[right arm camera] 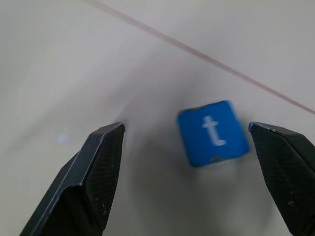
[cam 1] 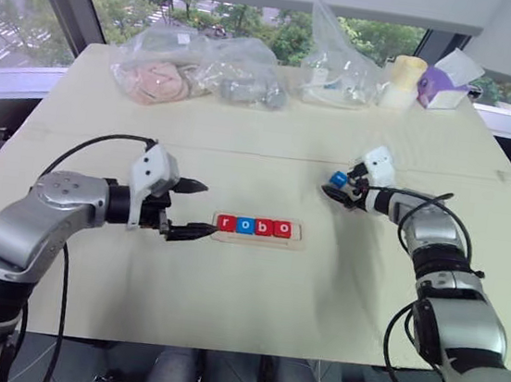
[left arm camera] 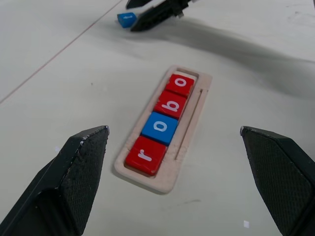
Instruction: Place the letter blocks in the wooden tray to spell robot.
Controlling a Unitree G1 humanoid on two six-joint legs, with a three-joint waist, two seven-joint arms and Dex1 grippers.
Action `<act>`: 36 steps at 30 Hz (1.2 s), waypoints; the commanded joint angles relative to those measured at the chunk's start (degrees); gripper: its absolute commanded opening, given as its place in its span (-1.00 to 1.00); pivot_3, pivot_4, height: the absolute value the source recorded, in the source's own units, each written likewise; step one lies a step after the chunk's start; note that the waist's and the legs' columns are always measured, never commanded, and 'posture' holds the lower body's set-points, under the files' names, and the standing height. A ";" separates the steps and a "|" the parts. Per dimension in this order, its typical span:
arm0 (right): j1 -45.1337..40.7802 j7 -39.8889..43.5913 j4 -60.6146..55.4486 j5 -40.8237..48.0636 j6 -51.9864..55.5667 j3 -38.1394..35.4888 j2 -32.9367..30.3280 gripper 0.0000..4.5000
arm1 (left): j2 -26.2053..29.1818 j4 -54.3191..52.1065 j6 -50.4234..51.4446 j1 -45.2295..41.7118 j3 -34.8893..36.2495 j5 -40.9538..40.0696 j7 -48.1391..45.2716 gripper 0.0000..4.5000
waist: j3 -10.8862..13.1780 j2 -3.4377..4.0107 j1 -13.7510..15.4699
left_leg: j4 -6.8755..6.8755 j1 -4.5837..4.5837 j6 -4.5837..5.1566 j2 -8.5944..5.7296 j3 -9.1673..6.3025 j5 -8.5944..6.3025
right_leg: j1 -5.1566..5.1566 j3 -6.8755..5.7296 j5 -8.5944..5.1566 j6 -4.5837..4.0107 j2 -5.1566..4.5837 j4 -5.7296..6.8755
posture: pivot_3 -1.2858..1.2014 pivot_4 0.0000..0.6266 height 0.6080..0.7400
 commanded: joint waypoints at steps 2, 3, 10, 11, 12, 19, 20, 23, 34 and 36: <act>-3.11 0.14 6.80 -1.84 -4.91 0.10 0.07 0.58 | 0.46 -0.70 0.03 -0.33 1.89 -0.66 0.19 1.00 | 0.00 0.00 -0.04 | 0.00 0.00 0.00 0.00 -0.01 0.00 | 0.01 0.00 0.00 0.00 0.00 0.00 | 0.03 -0.52 0.98; -3.50 0.21 7.90 -1.79 -5.38 -0.18 0.03 0.45 | 0.57 -0.77 0.07 -0.17 2.01 -0.72 0.22 1.00 | 0.00 0.00 -0.04 | 0.00 0.01 0.00 0.00 0.00 0.00 | 0.02 0.00 0.01 0.00 0.00 0.00 | 0.03 -0.52 0.98; -4.45 0.50 10.08 -0.34 -6.01 -2.74 0.48 -0.49 | 0.21 -1.09 -0.06 0.78 2.11 -0.67 0.64 1.00 | 0.00 0.00 0.05 | 0.00 0.06 -0.01 0.00 -0.02 0.01 | 0.08 0.00 0.00 -0.02 -0.01 0.00 | 0.03 -0.52 0.98; -4.28 -0.47 9.22 0.52 -5.00 -3.91 0.19 -0.49 | 0.03 -1.33 -0.04 0.87 1.98 -0.67 0.79 1.00 | 0.00 0.00 0.06 | 0.00 0.06 -0.01 0.00 -0.02 0.01 | 0.09 0.00 0.00 -0.02 0.00 0.00 | 0.03 -0.52 0.98; -4.07 -1.13 8.45 1.18 -4.26 -4.74 -0.04 -0.49 | -0.03 -1.64 -0.01 1.04 1.98 -0.73 0.89 1.00 | 0.00 0.00 0.10 | 0.00 0.06 -0.01 0.00 -0.02 0.01 | 0.09 0.00 0.00 -0.02 -0.01 0.00 | 0.03 -0.52 0.98; 25.82 -18.14 -58.21 7.97 29.98 -15.96 3.23 -0.49 | -0.47 -6.15 -1.39 5.07 -1.59 0.97 1.27 1.00 | -0.05 0.07 1.19 | -0.11 -0.07 -0.05 0.02 -0.15 0.00 | 0.00 -0.03 -0.02 0.19 -0.08 0.03 | 0.03 -0.52 0.98; 30.25 -21.02 -68.11 9.12 37.57 -17.13 5.47 -0.49 | -0.95 -6.13 -1.02 4.91 -1.81 0.54 1.36 1.00 | -0.06 0.09 1.62 | -0.14 -0.08 -0.06 0.06 -0.21 0.00 | -0.02 -0.04 -0.05 0.23 -0.10 0.08 | 0.03 -0.52 0.98; 37.34 -27.87 -85.07 10.86 52.72 -18.35 12.00 -0.49 | -1.38 -5.87 -1.08 4.43 -3.68 1.15 0.69 1.00 | -0.02 0.16 1.42 | -0.18 -0.08 -0.10 0.06 -0.25 -0.03 | -0.12 -0.06 -0.07 0.22 0.01 0.10 | 0.03 -0.52 0.98; 45.75 -42.28 -103.32 7.05 72.45 -10.66 25.08 -0.49 | -1.31 -2.48 -3.37 1.50 -7.17 4.00 -2.73 1.00 | -0.04 0.21 0.05 | -0.12 -0.05 -0.32 0.30 -0.31 -0.14 | -0.18 -0.11 0.19 -0.26 -0.14 -0.18 | 0.03 -0.52 0.98; 45.82 -42.36 -102.92 7.43 73.29 -11.06 26.13 -0.27 | -1.51 -1.95 -3.63 1.25 -7.44 4.39 -2.95 1.00 | -0.04 0.21 0.00 | -0.13 -0.06 -0.31 0.27 -0.29 -0.13 | -0.21 -0.10 0.19 -0.27 -0.10 -0.20 | 0.03 -0.52 0.98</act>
